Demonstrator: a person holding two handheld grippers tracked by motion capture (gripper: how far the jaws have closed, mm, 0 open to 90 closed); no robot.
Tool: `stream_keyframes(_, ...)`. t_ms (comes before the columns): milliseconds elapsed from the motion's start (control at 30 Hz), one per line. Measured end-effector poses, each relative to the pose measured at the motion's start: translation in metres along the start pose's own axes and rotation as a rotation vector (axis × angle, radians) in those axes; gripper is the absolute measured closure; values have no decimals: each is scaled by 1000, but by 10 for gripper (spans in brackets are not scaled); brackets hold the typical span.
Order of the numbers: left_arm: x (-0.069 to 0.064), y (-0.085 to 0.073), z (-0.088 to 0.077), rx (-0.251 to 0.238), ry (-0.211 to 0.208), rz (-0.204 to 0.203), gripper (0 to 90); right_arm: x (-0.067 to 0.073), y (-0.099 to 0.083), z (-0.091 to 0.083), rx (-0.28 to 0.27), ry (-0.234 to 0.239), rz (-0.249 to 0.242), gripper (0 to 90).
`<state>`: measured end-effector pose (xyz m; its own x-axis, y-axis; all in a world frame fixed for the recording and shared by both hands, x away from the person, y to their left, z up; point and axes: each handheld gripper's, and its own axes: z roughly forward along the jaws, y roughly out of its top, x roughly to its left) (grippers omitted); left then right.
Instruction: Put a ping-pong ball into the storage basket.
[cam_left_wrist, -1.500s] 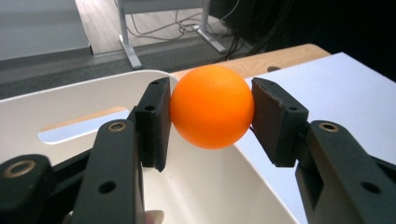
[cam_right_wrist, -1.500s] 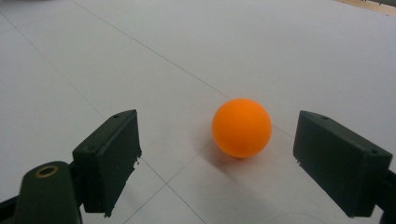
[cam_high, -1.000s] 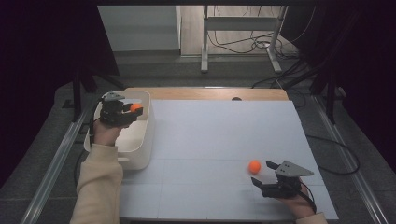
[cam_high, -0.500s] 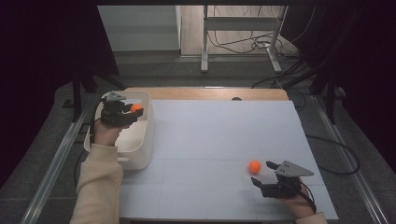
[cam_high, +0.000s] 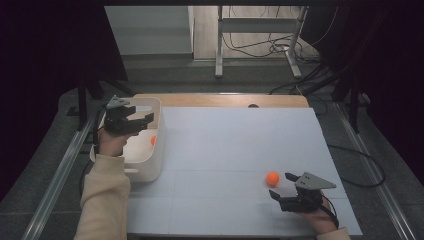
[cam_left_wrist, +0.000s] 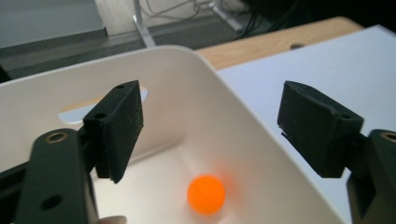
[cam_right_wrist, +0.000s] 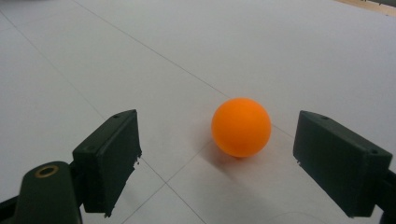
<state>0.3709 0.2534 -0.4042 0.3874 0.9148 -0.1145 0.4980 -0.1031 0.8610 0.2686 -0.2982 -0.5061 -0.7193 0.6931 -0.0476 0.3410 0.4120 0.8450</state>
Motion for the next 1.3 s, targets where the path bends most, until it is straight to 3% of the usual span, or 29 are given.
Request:
stream_keyframes(167,-3,2,-5,-34,-26,1,218,0,0,0,-2,-4,0,155)
stream_keyframes(800,-24,10,-11,-74,-139,37,214,0,0,0,-4,-5,1,155)
stream_keyframes(1300,-39,15,-18,-122,-280,38,212,-1,0,0,-6,-7,6,156)
